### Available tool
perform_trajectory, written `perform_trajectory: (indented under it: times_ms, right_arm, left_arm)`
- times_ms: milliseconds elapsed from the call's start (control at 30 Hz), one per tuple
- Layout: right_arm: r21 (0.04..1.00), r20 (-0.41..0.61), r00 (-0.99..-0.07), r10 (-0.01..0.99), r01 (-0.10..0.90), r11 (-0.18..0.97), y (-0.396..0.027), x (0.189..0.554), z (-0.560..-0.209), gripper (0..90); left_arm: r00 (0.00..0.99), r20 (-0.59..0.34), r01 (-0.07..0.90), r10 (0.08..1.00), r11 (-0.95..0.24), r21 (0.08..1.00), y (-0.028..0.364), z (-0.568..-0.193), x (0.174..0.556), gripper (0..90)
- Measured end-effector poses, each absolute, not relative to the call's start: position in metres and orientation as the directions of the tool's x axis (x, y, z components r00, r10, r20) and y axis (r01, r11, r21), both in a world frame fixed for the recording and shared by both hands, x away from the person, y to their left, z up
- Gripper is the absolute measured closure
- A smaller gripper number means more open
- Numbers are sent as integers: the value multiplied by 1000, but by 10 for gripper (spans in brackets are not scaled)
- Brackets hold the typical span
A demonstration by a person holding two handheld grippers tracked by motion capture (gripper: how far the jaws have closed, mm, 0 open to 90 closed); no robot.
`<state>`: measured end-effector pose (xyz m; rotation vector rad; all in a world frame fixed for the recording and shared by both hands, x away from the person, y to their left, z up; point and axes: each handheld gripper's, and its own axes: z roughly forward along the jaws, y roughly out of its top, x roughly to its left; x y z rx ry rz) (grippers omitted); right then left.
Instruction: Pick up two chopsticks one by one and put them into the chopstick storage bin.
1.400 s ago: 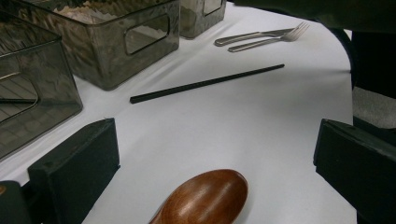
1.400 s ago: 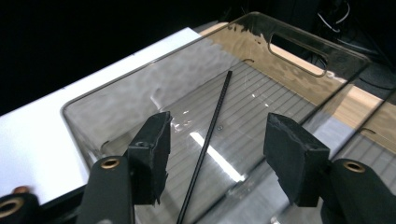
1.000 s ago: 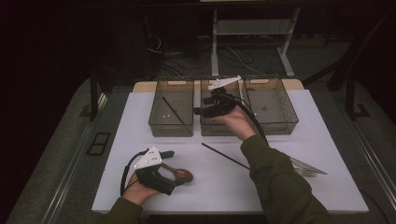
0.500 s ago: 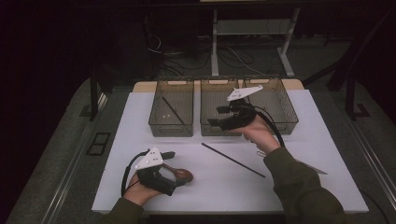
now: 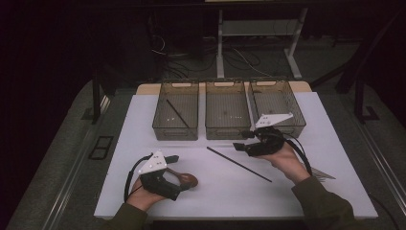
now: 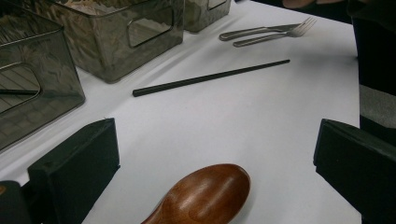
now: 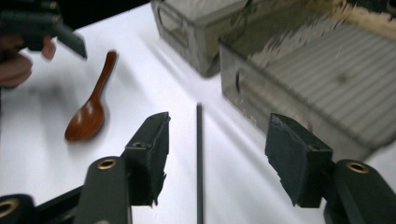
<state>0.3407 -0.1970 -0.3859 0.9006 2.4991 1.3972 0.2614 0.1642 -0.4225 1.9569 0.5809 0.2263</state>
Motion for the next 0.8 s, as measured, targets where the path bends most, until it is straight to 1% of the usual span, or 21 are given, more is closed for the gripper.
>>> perform_trajectory:
  times_ms: [200,333,367,467,633,800]
  right_arm:
    - [827,164,-810,564,424,368,-216,319,-395,457]
    - [809,146,-813,563,426,406,-224,306,-404,506]
    - [799,147,-810,568,436,415,-228,301,-410,531]
    - [789,140,-806,575,442,427,-231,297,-415,553]
    - [777,154,-801,579,460,429,-234,293,-421,636]
    - [750,141,-803,579,468,467,-229,298,-432,696]
  left_arm:
    - [862,-98,302,497,-350,887,163,-423,262,0]
    - [864,-98,301,494,-350,887,162,-424,261,0]
    - [863,-101,303,495,-349,887,163,-424,261,0]
    - [864,-104,305,493,-346,887,162,-424,261,0]
    - [863,-104,304,494,-343,889,163,-424,262,0]
    - [863,-102,301,494,-340,891,163,-423,261,0]
